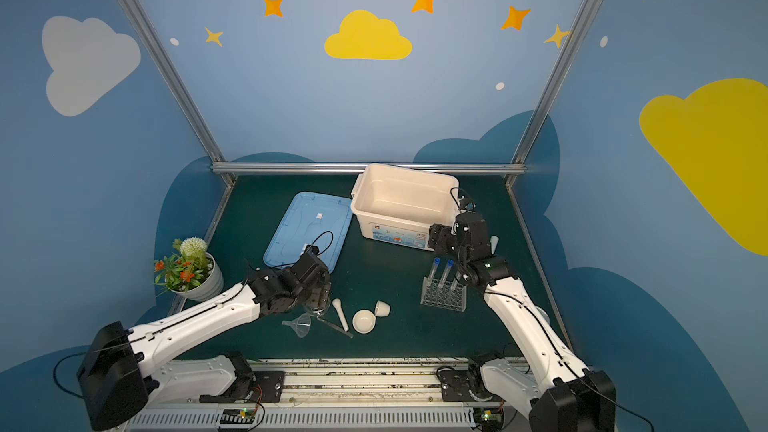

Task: Organize the chemistry lab equipment
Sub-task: 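Lower the left gripper onto the glass flask neck and close it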

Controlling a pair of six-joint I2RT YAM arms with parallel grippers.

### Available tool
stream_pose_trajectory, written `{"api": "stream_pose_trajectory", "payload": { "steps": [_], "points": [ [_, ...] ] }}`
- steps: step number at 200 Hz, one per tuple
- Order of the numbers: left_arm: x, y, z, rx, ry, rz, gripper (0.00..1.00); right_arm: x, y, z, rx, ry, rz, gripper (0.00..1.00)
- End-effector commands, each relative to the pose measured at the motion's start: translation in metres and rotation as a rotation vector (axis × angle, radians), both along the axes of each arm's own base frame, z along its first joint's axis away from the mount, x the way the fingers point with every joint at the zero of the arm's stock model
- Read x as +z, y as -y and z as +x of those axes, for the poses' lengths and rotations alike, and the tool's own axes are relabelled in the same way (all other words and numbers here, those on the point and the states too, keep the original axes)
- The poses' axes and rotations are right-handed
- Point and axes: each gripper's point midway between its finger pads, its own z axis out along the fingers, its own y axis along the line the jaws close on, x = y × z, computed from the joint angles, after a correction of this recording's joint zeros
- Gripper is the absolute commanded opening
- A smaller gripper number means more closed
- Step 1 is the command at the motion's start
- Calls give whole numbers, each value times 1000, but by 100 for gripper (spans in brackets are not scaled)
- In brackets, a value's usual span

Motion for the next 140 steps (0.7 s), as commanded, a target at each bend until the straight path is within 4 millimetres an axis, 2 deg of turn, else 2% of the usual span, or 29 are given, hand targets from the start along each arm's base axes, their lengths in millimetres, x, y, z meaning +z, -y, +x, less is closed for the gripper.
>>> {"api": "stream_pose_trajectory", "payload": {
  "steps": [1,80,100,140],
  "points": [
    [1,2,-4,24,-37,-29,86,6,-1,3,9,13,32,83],
    [-7,1,-9,50,-90,-36,61,-1,4,4,1,-4,61,83],
    [-10,1,-10,53,-107,-34,59,-2,5,5,-1,-6,65,83],
    [-12,3,-11,48,-118,-36,49,-4,6,5,-5,-9,79,83]
  ]
}}
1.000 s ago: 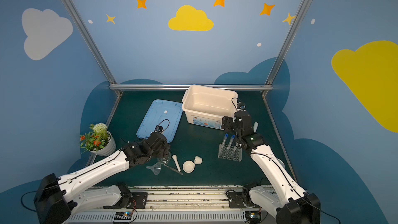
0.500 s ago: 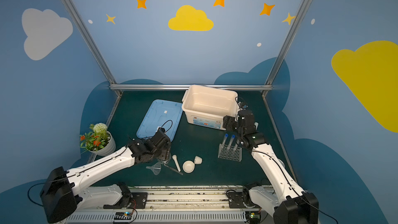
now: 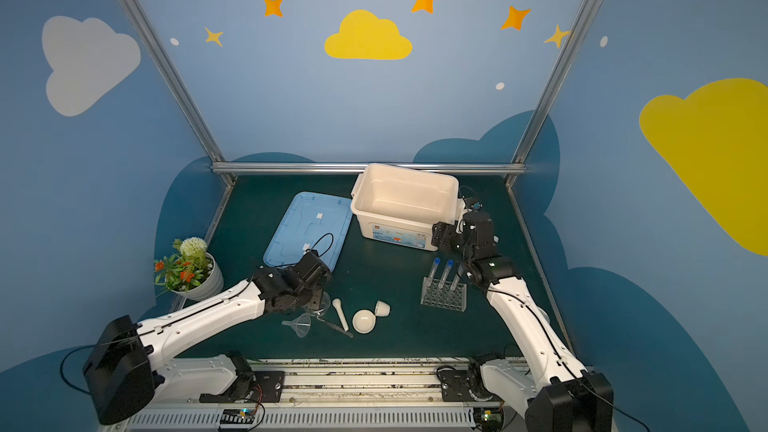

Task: Organize the chemistry lab equipment
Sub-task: 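Lower the left gripper onto the glass flask neck and close it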

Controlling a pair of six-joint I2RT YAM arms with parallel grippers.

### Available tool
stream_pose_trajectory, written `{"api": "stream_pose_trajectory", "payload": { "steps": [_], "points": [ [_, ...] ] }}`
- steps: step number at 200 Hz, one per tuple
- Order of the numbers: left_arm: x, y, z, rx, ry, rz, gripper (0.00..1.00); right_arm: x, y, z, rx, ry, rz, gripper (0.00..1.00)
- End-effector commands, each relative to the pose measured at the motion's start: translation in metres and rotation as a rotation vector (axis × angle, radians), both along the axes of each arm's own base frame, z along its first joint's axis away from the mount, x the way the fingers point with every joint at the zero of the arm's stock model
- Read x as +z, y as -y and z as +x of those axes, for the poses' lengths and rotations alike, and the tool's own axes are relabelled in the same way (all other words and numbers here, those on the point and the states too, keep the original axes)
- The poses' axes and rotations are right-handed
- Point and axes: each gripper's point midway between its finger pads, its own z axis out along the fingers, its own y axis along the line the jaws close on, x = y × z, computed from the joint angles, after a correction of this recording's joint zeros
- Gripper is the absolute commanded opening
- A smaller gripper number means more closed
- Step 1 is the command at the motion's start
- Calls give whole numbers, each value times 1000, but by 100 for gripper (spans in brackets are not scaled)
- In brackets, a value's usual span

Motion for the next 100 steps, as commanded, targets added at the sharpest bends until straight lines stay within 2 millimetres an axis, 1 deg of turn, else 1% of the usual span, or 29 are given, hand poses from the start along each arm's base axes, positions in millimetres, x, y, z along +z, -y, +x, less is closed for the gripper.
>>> {"api": "stream_pose_trajectory", "payload": {
  "steps": [1,45,100],
  "points": [
    [5,3,1,4,-11,-17,49,-4,0,1,-1,-2,17,83],
    [6,6,2,-11,-16,-21,36,-6,2,2,-8,-8,17,82],
    [4,10,4,-20,-30,-18,28,-8,7,6,-19,-17,21,83]
  ]
}}
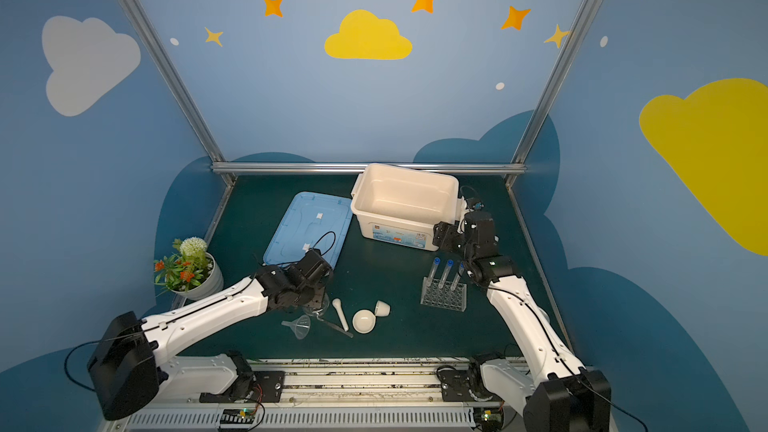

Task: Organize the chemistry lab equipment
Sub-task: 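Lower the left gripper onto the glass flask neck and close it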

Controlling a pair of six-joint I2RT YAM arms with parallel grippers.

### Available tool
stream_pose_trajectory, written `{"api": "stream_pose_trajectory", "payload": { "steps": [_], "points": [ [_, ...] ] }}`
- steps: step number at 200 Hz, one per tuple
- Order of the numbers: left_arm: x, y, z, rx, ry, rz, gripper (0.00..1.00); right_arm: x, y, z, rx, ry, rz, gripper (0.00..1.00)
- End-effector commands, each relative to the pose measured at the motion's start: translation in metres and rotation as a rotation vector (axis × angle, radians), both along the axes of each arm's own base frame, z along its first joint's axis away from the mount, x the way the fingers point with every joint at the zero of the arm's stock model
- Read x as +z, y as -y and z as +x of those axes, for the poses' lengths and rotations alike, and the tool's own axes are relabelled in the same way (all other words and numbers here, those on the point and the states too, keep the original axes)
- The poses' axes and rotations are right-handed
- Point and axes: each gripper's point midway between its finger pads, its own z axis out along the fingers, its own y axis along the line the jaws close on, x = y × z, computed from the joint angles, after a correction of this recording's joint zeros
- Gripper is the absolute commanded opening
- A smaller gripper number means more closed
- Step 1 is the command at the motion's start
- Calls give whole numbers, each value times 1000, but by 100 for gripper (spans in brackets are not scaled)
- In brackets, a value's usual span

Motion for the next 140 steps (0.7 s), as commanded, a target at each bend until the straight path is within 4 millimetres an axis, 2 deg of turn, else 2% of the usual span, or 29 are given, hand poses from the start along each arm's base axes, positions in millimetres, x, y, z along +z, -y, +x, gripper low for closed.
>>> {"api": "stream_pose_trajectory", "payload": {
  "steps": [1,26,39,90,120,140],
  "points": [
    [4,3,3,-5,-9,-4,28,-2,2,2,-6,0,14,83],
    [3,3,3,-7,-16,-8,25,-1,4,3,-8,0,21,83],
    [4,2,3,-5,-19,-2,32,-2,5,3,-9,-3,24,83],
    [2,-1,1,4,-34,5,38,-5,7,2,-11,-12,40,83],
    [1,-2,-2,-5,-54,18,38,-5,7,2,-12,-14,48,83],
    [0,-3,-3,-5,-57,24,34,-7,7,3,-13,-19,55,83]
  ]
}}
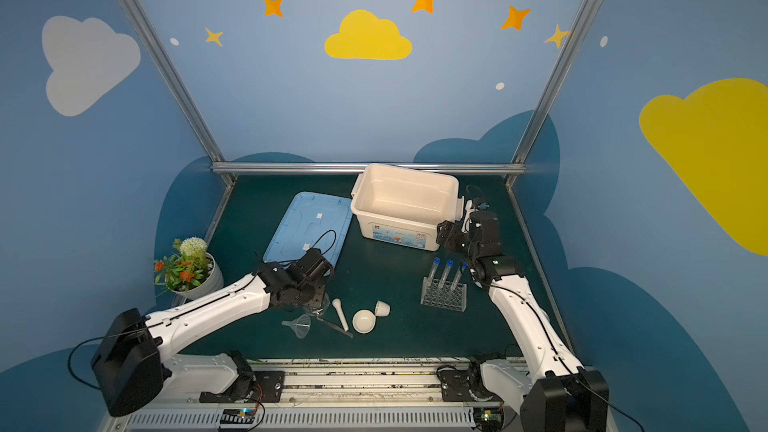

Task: Organize the chemistry lab equipment
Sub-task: 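Lower the left gripper onto the glass flask neck and close it, then lift the glass flask with the left gripper and carry it toward the white box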

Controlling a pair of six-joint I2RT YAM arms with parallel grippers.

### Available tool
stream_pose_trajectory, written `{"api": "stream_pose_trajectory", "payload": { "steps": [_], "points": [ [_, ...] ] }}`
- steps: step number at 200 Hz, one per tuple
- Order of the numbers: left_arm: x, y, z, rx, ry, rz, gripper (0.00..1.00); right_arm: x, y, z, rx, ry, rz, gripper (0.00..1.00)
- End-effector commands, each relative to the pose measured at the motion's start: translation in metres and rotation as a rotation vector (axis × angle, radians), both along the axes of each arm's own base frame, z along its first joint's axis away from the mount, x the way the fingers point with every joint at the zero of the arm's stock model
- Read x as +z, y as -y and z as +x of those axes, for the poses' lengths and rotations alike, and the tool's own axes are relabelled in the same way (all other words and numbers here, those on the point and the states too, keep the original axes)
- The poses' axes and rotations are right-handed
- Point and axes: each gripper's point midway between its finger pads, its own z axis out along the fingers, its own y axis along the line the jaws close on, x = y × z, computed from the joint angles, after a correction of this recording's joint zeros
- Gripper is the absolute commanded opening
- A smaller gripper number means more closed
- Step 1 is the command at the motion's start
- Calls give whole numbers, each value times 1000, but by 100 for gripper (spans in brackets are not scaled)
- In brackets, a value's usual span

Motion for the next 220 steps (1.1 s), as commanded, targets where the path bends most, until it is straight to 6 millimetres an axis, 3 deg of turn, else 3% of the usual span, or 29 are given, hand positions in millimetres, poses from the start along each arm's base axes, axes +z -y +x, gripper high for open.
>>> {"api": "stream_pose_trajectory", "payload": {
  "steps": [1,116,220],
  "points": [
    [3,-1,-3,-7,-22,9,34,-5,0,1,0,-5,19,83],
    [6,8,9,-32,-3,-3,13,-6,3,3,-8,-13,24,83],
    [38,16,31,-50,64,-19,10,-3,6,5,-10,-17,34,83]
  ]
}}
